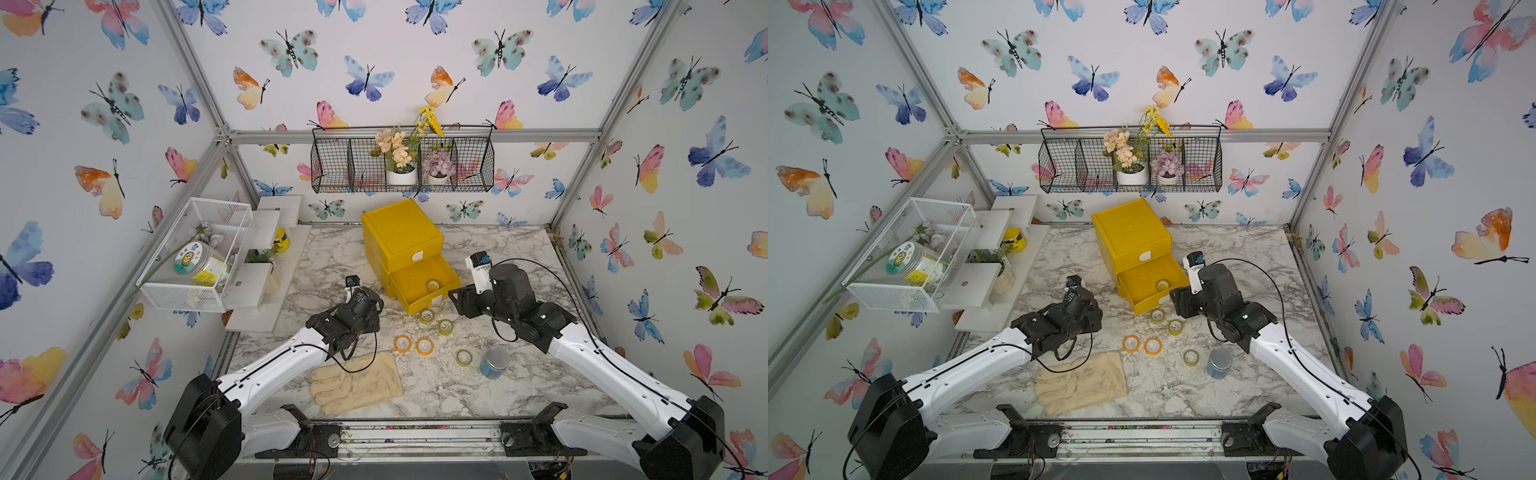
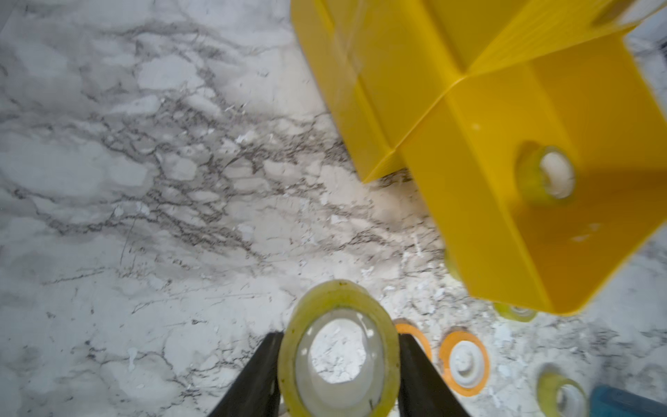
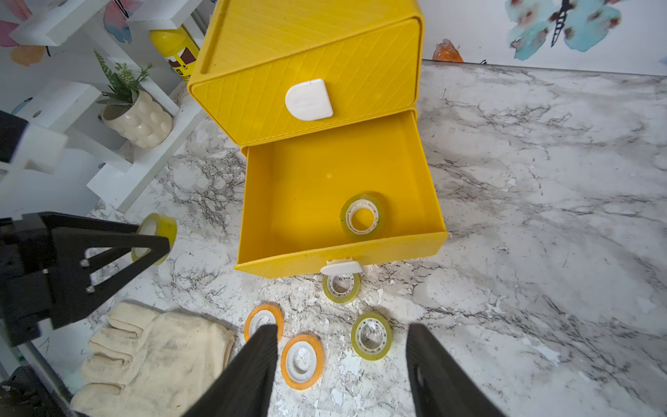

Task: Place the transparent tape into the drawer according to color
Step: Pick up the tape at the center of the board.

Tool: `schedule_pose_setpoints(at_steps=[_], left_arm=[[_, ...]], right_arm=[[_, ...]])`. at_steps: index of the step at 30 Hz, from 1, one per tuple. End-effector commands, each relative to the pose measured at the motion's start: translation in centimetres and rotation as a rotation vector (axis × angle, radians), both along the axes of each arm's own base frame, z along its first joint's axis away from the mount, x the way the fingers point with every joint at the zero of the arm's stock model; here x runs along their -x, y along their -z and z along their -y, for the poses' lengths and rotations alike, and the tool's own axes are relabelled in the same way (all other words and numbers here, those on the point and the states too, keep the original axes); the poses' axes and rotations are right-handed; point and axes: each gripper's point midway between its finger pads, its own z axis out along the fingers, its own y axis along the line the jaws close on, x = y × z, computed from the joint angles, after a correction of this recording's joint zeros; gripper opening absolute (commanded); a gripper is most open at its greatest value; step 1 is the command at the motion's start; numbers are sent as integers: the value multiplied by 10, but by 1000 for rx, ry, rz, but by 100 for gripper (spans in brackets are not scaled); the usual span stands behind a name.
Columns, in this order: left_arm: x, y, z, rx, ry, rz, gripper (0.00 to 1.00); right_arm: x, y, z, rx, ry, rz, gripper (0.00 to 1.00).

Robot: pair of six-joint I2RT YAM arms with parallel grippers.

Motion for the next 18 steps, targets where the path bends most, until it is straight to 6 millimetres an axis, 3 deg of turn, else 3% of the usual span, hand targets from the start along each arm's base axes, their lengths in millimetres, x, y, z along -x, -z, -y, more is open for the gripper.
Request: schedule_pose_setpoints(at_steps=[1, 5, 9, 14, 18], left_arm=[[-4, -38, 28, 32, 93, 40, 48], [-20, -66, 66, 47, 164, 79, 48], [-37, -68, 94, 45, 203, 80, 48], [-54, -43, 119, 26, 227, 41, 48], [-63, -18, 126, -6, 224, 1, 48]], right_arm=[[3, 3, 10, 10, 49, -1, 62], [6, 4, 18, 19, 77, -3, 62], [9, 5, 26, 29, 98, 0, 62], [13, 5, 33, 36, 117, 3, 62], [15, 6, 35, 40, 122, 0, 63]])
